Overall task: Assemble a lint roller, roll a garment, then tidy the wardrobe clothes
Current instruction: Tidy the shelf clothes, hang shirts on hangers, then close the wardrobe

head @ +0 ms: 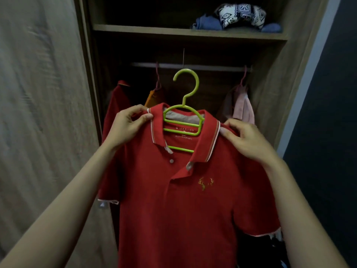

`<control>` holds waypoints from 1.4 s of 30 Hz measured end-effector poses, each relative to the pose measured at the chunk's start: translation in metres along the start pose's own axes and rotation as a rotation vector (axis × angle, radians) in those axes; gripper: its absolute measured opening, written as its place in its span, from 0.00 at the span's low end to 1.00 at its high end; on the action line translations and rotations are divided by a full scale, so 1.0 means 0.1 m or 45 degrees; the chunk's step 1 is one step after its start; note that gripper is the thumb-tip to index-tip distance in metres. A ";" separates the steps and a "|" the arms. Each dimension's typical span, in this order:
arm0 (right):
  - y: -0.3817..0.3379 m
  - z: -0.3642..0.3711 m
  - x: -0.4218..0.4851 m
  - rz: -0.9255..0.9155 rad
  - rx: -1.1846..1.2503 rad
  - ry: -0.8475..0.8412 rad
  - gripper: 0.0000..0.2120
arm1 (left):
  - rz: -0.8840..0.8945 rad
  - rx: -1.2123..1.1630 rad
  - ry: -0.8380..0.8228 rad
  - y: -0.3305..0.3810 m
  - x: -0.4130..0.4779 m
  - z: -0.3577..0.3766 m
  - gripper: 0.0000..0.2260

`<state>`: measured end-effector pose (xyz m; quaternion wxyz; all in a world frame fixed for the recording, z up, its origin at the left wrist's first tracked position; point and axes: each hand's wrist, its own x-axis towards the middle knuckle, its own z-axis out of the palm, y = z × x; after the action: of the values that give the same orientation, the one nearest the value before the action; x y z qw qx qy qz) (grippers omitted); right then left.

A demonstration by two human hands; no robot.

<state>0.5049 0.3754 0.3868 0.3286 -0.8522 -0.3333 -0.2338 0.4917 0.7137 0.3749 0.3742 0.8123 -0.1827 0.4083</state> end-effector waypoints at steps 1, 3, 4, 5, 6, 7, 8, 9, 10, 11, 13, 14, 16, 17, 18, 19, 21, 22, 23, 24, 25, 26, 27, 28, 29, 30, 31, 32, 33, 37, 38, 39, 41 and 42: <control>-0.03 -0.10 -0.06 0.035 0.107 -0.142 0.10 | -0.007 -0.043 -0.015 -0.01 -0.02 0.03 0.04; -0.05 -0.23 -0.21 0.114 0.343 -0.341 0.13 | -0.023 -0.119 -0.055 0.00 -0.04 0.14 0.07; -0.03 -0.28 -0.29 0.147 0.432 -0.367 0.16 | -0.020 -0.138 -0.071 0.01 -0.06 0.21 0.08; 0.00 -0.33 -0.37 0.178 0.492 -0.361 0.19 | -0.012 -0.142 -0.082 0.03 -0.07 0.30 0.08; 0.04 -0.38 -0.46 0.210 0.534 -0.337 0.20 | -0.005 -0.149 -0.095 0.04 -0.07 0.38 0.07; 0.08 -0.44 -0.54 0.238 0.556 -0.307 0.20 | 0.003 -0.141 -0.109 0.05 -0.08 0.45 0.04; 0.12 -0.51 -0.61 0.266 0.563 -0.276 0.21 | 0.008 -0.121 -0.117 0.06 -0.09 0.50 0.03; 0.15 -0.60 -0.69 0.285 0.557 -0.242 0.21 | 0.013 -0.083 -0.111 0.06 -0.11 0.53 0.06; 0.19 -0.69 -0.76 0.302 0.548 -0.199 0.22 | 0.009 -0.040 -0.095 0.04 -0.12 0.55 0.08; 0.23 -0.78 -0.82 0.315 0.536 -0.151 0.23 | 0.004 0.010 -0.067 0.02 -0.14 0.55 0.09; 0.33 -0.92 -0.91 0.335 0.503 -0.073 0.28 | 0.020 0.128 0.007 -0.04 -0.19 0.51 0.10; 0.38 -0.95 -0.94 0.352 0.485 -0.049 0.29 | 0.031 0.205 0.042 -0.09 -0.22 0.48 0.11; 0.43 -0.94 -0.94 0.392 0.474 -0.006 0.25 | 0.040 0.362 0.105 -0.16 -0.28 0.40 0.14; 0.43 -0.89 -0.91 0.413 0.492 0.016 0.20 | 0.039 0.423 0.139 -0.20 -0.30 0.36 0.15; 0.41 -0.79 -0.87 0.441 0.514 0.044 0.15 | 0.036 0.473 0.177 -0.23 -0.33 0.32 0.17; 0.40 -0.66 -0.82 0.464 0.526 0.071 0.11 | 0.028 0.517 0.212 -0.25 -0.36 0.28 0.20; 0.36 -0.34 -0.68 0.486 0.551 0.121 0.08 | 0.012 0.589 0.276 -0.29 -0.41 0.21 0.24; 0.36 -0.17 -0.60 0.494 0.559 0.155 0.08 | 0.008 0.622 0.303 -0.32 -0.42 0.17 0.25; 0.37 0.01 -0.51 0.499 0.561 0.190 0.09 | 0.007 0.659 0.322 -0.35 -0.43 0.13 0.26; 0.37 0.17 -0.42 0.509 0.560 0.227 0.09 | 0.012 0.698 0.340 -0.39 -0.43 0.09 0.27; 0.37 0.33 -0.32 0.520 0.559 0.260 0.09 | 0.018 0.735 0.358 -0.43 -0.43 0.04 0.28; 0.37 0.48 -0.23 0.539 0.551 0.302 0.09 | 0.021 0.767 0.380 -0.48 -0.42 -0.01 0.29; 0.35 0.61 -0.15 0.547 0.533 0.350 0.08 | 0.010 0.788 0.404 -0.53 -0.41 -0.06 0.30; 0.32 0.73 -0.07 0.553 0.509 0.402 0.08 | -0.013 0.802 0.432 -0.58 -0.40 -0.11 0.31; 0.29 0.82 0.00 0.557 0.485 0.451 0.08 | -0.042 0.804 0.460 -0.63 -0.39 -0.15 0.32; 0.28 0.91 0.08 0.568 0.459 0.497 0.08 | -0.072 0.798 0.488 -0.69 -0.37 -0.20 0.34; 0.26 0.99 0.17 0.580 0.430 0.538 0.07 | -0.101 0.788 0.508 -0.75 -0.35 -0.23 0.35; 0.25 1.06 0.25 0.597 0.405 0.573 0.07 | -0.123 0.782 0.520 -0.81 -0.34 -0.26 0.36; 0.24 1.12 0.34 0.610 0.379 0.604 0.07 | -0.137 0.779 0.523 -0.87 -0.32 -0.27 0.36; 0.28 1.28 0.75 0.647 0.322 0.709 0.09 | -0.129 0.846 0.513 -1.14 -0.23 -0.29 0.36; 0.30 1.31 0.86 0.645 0.324 0.726 0.10 | -0.114 0.873 0.522 -1.20 -0.21 -0.28 0.35; 0.30 1.33 0.97 0.639 0.319 0.739 0.10 | -0.099 0.892 0.535 -1.26 -0.20 -0.28 0.35; 0.31 1.35 1.19 0.626 0.295 0.755 0.10 | -0.076 0.919 0.574 -1.36 -0.16 -0.26 0.34; 0.32 1.35 1.29 0.618 0.282 0.757 0.10 | -0.063 0.934 0.597 -1.41 -0.15 -0.26 0.34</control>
<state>0.6385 0.5080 0.3627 0.5463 -0.7608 -0.0357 -0.3485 0.5544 0.8250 0.3083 0.1019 0.7810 0.0837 0.6105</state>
